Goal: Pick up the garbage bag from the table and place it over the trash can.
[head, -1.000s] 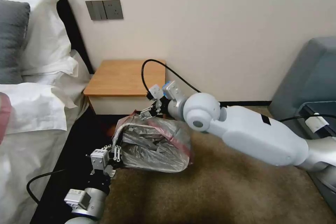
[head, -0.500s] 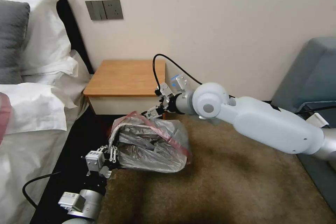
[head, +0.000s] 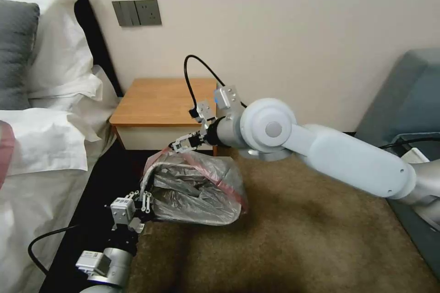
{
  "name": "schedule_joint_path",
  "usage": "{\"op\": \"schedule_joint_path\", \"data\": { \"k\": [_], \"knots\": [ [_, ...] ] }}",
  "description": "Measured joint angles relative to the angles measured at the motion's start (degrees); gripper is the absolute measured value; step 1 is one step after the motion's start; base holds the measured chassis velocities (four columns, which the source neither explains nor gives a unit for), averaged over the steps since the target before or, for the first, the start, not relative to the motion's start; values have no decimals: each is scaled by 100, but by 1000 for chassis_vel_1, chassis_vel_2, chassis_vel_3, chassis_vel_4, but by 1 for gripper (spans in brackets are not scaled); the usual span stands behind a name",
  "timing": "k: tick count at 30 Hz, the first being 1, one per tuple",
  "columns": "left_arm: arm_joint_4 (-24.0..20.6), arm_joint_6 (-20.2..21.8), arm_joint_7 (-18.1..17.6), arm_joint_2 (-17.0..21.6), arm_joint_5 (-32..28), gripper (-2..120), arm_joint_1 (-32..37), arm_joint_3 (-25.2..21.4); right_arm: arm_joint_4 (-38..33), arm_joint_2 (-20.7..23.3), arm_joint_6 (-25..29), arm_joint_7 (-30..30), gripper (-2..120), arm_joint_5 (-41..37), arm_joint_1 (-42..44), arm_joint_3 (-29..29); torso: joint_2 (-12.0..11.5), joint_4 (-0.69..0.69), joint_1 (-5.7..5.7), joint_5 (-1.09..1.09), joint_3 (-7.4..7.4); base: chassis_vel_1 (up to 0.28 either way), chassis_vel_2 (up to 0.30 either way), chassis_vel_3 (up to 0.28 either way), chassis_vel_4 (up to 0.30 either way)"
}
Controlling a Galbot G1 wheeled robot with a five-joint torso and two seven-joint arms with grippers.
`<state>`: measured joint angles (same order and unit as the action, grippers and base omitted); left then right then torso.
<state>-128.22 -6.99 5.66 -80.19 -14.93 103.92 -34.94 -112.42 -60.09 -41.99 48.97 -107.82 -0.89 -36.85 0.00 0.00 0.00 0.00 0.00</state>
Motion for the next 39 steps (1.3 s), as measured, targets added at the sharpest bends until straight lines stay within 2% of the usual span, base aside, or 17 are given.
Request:
{"op": "schedule_joint_path", "data": {
  "k": [6, 16, 19, 29, 39],
  "knots": [
    [-17, -1, -4, 0, 22, 8, -11, -1, 16, 80, 0, 230, 100, -17, -37, -245, 0, -1, 0, 0, 0, 0, 0, 0, 0],
    [-13, -161, 32, -20, 172, 8, -5, 15, 131, 100, -4, 907, 100, -576, -369, -562, 0, 0, 0, 0, 0, 0, 0, 0, 0],
    [-12, -231, 58, -20, 191, 8, -1, 2, 127, 102, -6, 1287, 100, -1141, -450, -587, 0, 0, 0, 0, 0, 0, 0, 0, 0],
    [-19, -273, 103, -17, 120, 8, 7, -53, 89, 213, -7, 1584, 100, -1447, -489, -689, 0, 0, 0, 0, 0, 0, 0, 0, 0],
    [-18, -273, 153, -14, -290, 8, 26, -276, 68, 409, -7, 1674, 100, -1452, -368, -598, 0, 0, 0, 0, 0, 0, 0, 0, 0]
  ]
}}
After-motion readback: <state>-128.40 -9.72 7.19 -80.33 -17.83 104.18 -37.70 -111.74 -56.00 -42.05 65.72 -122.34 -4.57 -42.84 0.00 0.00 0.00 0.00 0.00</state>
